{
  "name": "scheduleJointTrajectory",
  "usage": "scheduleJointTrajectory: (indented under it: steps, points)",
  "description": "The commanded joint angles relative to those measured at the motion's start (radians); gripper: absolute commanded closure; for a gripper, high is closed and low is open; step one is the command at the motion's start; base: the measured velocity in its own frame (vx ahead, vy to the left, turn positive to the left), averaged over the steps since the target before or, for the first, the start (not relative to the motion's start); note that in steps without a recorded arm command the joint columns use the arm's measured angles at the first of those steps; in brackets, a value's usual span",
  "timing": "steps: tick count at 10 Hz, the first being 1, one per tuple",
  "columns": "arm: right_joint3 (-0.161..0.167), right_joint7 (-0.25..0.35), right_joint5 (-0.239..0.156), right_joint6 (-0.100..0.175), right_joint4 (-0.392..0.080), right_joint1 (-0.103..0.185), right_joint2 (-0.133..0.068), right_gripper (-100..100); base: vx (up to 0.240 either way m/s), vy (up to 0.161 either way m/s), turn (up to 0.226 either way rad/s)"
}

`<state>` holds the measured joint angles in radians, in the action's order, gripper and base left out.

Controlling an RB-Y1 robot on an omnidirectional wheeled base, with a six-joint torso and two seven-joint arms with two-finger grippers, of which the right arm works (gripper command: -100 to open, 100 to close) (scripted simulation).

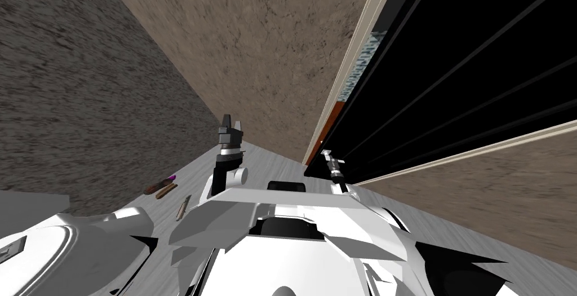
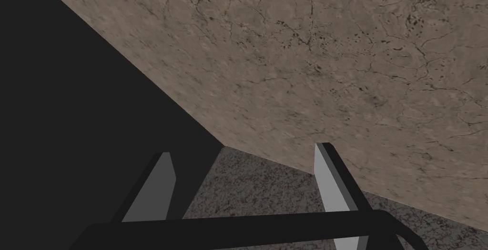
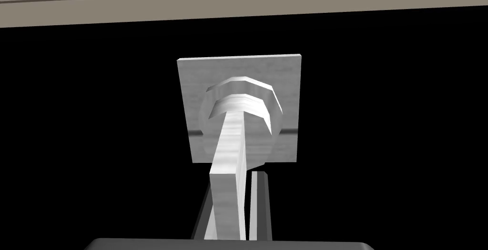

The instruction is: Pull the door open

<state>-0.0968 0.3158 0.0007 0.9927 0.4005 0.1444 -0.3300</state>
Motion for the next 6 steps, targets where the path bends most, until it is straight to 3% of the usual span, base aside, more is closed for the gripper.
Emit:
scheduleJointTrajectory:
  steps: [1,6]
  points:
    - [0.0,0.0,0.0,0.0,0.0,0.0,0.0,100,-0.045,-0.004,-0.004]
    - [0.041,0.063,0.037,0.062,0.004,-0.043,-0.039,100,-0.184,-0.039,0.098]
